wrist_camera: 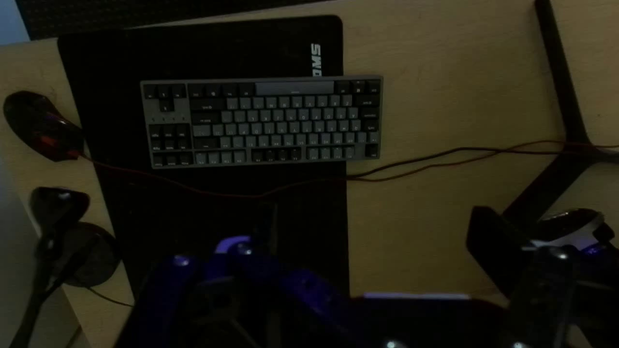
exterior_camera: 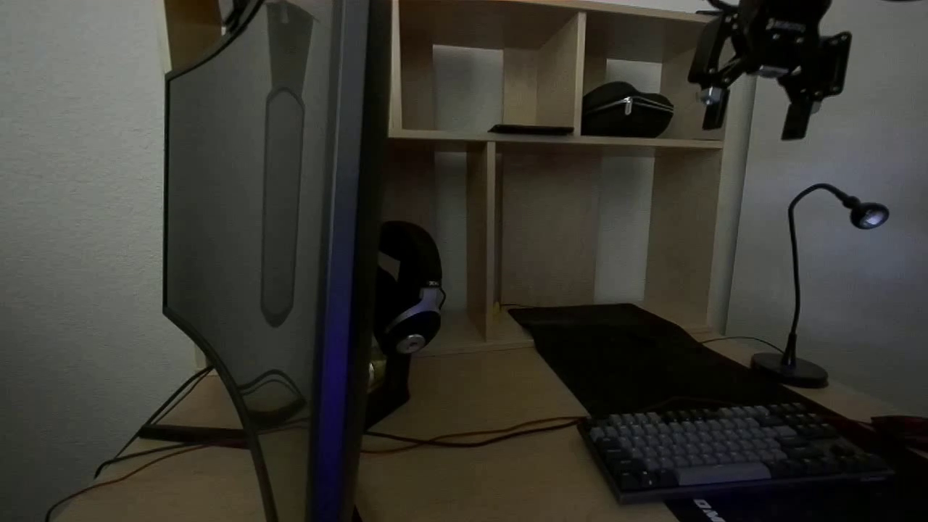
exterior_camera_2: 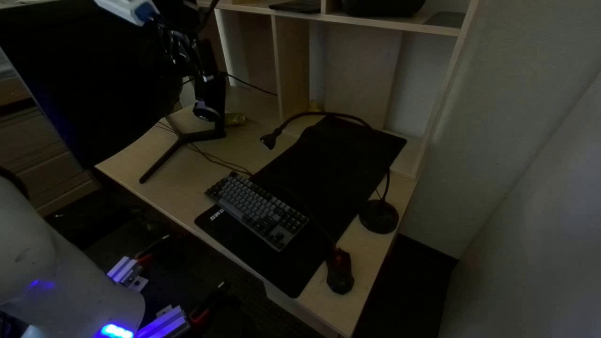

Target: Press the escape key on the keyboard

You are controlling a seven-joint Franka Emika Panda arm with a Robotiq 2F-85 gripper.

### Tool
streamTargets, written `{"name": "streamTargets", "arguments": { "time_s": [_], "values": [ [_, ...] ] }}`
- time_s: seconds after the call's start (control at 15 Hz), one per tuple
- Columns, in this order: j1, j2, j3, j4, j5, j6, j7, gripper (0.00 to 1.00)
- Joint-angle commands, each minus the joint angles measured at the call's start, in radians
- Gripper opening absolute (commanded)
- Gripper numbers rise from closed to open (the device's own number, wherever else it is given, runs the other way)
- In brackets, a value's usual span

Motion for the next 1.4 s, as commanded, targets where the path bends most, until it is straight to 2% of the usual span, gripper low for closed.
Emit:
{"name": "streamTargets", "arguments": {
  "time_s": [0.0,0.13,0.2,0.53,0.8,0.93,1.07,1.33],
  "values": [
    [0.025,-0.021,0.075,-0.166,0.047,0.227,0.074,1.0],
    [0.026,0.0,0.102,-0.187,0.051,0.268,0.131,1.0],
    [0.029,0.003,0.087,-0.148,0.035,0.222,0.103,1.0],
    [0.035,0.035,0.106,-0.166,0.031,0.251,0.128,1.0],
    [0.092,0.159,0.109,-0.178,0.156,0.409,0.119,1.0],
    [0.099,0.203,0.107,-0.184,0.178,0.476,0.12,1.0],
    [0.095,0.185,0.11,-0.179,0.154,0.445,0.136,1.0],
    [0.094,0.21,0.11,-0.178,0.156,0.466,0.145,1.0]
  ]
}}
